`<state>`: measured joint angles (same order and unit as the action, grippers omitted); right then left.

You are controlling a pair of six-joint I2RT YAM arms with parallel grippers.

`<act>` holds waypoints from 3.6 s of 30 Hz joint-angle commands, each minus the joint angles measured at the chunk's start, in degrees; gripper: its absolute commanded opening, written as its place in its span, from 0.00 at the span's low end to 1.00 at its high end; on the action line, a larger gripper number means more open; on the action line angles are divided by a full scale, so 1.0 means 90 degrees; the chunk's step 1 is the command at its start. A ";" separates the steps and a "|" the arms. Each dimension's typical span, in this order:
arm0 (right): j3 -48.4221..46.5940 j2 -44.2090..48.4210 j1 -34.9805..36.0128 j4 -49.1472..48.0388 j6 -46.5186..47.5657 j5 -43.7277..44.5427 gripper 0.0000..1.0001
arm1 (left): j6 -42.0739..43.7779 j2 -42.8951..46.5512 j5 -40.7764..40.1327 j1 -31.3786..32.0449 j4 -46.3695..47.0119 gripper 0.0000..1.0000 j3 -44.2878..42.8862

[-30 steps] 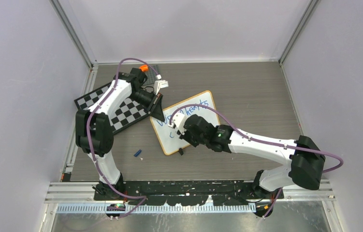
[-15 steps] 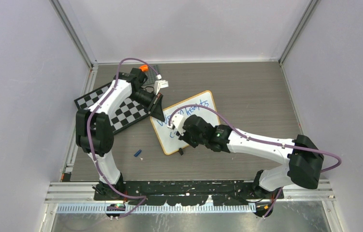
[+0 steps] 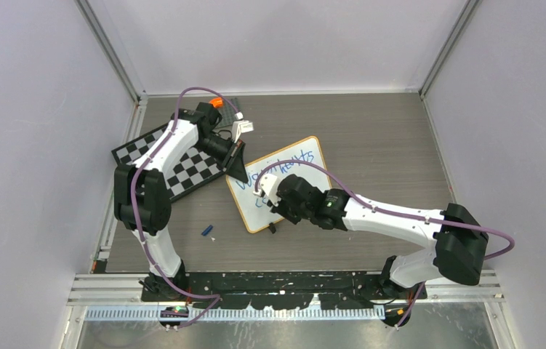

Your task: Write a sentence on the whiteboard

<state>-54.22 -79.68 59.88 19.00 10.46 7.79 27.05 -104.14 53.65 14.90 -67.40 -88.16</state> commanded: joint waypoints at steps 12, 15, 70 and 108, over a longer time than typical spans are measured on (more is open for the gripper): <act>-0.0177 0.0301 -0.0115 -0.0116 0.0048 0.0587 0.00 | -0.0096 -0.0158 0.0023 0.0054 0.0173 0.00 -0.0101; -0.0228 0.0263 -0.0112 -0.0151 0.0029 0.0539 0.00 | -0.0104 -0.0158 0.0026 0.0060 0.0182 0.00 -0.0106; 0.0053 0.1296 -0.1018 0.0478 -0.0274 -0.1322 0.00 | 0.0132 -0.0221 -0.0093 0.0064 -0.0024 0.00 -0.0059; -0.0443 0.0200 -0.0848 -0.0086 -0.0279 -0.0885 0.00 | 0.0233 -0.0318 -0.0062 0.0084 -0.0069 0.00 -0.0086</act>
<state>-55.83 -77.12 52.03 20.27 7.62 -1.54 28.05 -104.79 54.24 14.85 -68.03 -88.49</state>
